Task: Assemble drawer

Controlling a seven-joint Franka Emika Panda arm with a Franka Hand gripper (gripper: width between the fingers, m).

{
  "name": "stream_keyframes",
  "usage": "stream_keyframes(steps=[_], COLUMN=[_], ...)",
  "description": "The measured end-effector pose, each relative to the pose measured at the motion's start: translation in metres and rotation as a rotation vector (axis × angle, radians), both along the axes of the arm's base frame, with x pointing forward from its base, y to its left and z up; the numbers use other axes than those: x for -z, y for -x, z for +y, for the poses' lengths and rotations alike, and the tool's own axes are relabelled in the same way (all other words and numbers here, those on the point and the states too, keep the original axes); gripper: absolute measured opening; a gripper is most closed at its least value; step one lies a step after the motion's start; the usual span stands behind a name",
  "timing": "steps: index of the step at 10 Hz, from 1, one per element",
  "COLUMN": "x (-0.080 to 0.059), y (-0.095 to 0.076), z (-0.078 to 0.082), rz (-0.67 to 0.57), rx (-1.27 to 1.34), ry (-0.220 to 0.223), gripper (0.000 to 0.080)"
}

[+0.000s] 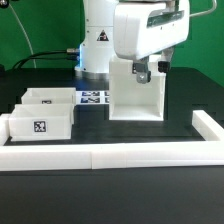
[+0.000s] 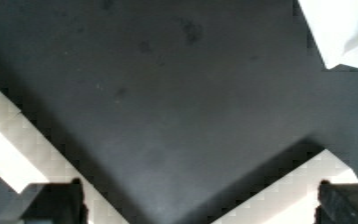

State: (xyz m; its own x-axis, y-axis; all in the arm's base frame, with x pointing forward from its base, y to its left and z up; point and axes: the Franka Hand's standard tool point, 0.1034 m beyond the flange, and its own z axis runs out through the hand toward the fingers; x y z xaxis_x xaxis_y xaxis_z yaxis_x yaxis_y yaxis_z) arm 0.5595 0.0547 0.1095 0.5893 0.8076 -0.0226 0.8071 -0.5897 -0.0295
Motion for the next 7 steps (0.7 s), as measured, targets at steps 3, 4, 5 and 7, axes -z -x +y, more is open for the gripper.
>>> stream_keyframes(steps=[3, 4, 5, 7], x=[0.0, 0.0, 0.0, -0.0006], y=[0.0, 0.0, 0.0, 0.0004], z=[0.0, 0.0, 0.0, -0.0004], rz=[0.0, 0.0, 0.0, -0.002], rx=[0.0, 0.0, 0.0, 0.007], ry=[0.0, 0.0, 0.0, -0.001], gripper=[0.0649, 0.0649, 0.0649, 0.0649])
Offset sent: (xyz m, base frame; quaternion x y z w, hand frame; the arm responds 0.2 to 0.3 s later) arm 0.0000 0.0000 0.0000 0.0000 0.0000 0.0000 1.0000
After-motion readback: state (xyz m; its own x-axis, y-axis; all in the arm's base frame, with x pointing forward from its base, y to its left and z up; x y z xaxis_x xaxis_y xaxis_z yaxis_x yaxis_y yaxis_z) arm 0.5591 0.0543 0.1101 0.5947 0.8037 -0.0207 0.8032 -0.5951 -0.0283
